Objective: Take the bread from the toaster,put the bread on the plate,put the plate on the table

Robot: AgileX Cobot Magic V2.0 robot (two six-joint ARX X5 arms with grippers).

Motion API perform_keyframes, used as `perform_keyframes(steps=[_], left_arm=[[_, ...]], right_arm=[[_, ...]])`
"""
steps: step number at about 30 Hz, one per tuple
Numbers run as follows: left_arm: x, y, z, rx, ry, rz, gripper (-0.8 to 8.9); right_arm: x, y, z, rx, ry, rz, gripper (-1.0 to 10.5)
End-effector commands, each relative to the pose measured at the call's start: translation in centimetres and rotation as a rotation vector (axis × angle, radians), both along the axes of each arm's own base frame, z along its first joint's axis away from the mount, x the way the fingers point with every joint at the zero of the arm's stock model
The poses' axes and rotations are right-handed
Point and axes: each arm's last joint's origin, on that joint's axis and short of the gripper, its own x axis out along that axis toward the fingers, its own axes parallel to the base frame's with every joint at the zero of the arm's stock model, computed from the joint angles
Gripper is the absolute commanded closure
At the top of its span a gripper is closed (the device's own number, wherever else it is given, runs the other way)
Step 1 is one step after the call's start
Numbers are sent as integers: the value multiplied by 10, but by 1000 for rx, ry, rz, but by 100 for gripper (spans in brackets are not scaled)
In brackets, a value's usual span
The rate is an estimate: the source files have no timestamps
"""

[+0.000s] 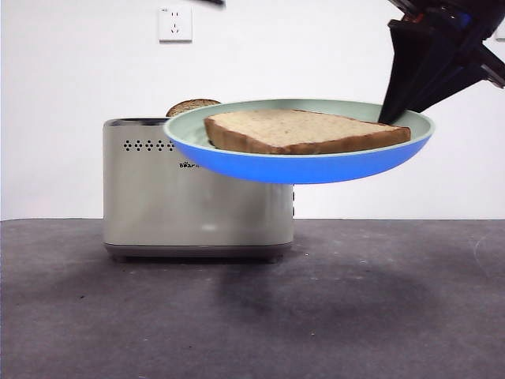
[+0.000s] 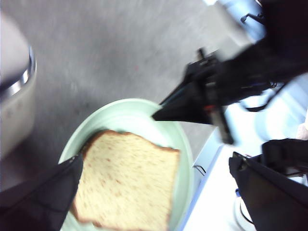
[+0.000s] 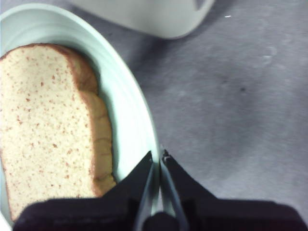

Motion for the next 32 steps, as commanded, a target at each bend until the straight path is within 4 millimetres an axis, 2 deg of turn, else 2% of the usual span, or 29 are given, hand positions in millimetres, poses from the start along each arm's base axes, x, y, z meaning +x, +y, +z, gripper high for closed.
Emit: perform_keyframes(steps=[1, 5, 10, 14, 18, 25, 32], left_arm=[[-10, 4, 20, -7, -82, -41, 274], [-34, 21, 48, -58, -194, -47, 279], [-67, 45, 71, -81, -310, -7, 281], [-90, 61, 84, -110, -378, 16, 281], [-106, 72, 91, -132, -411, 18, 281], [-114, 78, 89, -115, -395, 15, 281], [-114, 78, 87, -79, -395, 35, 281]], right_arm=[[6, -5, -3, -1, 6, -18, 959], [18, -14, -14, -22, 44, -51, 959], [32, -14, -35, -56, 108, -51, 959], [46, -10, -57, -73, 163, -46, 959], [59, -3, -81, -14, 241, -4, 959], [68, 13, -112, -3, 309, 45, 959], [70, 24, -127, -24, 333, 71, 958]])
